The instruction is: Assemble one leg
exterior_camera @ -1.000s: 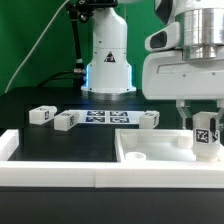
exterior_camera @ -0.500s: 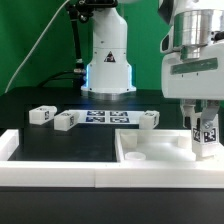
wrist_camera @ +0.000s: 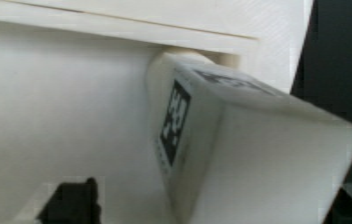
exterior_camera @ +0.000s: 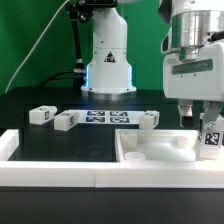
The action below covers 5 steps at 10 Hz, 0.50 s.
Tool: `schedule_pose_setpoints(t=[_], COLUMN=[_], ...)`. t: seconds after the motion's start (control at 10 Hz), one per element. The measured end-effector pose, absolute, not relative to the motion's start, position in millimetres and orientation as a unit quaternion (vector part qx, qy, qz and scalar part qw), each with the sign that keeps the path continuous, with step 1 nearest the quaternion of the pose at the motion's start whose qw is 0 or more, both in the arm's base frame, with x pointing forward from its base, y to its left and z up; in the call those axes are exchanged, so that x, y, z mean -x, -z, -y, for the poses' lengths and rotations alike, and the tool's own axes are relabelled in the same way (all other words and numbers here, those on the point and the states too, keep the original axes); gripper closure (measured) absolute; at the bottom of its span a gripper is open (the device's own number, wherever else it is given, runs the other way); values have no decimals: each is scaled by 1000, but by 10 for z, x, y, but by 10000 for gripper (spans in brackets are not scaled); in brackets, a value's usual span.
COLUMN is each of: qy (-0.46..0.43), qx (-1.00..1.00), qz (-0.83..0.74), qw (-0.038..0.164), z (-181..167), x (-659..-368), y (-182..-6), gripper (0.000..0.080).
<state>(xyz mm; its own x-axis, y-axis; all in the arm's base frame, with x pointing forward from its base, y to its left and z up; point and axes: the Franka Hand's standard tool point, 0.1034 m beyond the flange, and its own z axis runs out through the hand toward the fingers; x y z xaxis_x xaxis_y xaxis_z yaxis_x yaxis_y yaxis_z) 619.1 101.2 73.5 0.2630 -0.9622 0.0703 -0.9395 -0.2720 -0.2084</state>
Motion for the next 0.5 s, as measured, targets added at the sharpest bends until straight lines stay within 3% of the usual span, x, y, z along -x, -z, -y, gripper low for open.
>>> schedule_pose_setpoints(t=[0.1, 0.5], qy=[99, 107], qx=[833, 940], qz=[-542, -322], qw=[58, 26], z=[-1009, -1118], x=[-6198, -6265], y=[-736, -797], gripper=[169, 151])
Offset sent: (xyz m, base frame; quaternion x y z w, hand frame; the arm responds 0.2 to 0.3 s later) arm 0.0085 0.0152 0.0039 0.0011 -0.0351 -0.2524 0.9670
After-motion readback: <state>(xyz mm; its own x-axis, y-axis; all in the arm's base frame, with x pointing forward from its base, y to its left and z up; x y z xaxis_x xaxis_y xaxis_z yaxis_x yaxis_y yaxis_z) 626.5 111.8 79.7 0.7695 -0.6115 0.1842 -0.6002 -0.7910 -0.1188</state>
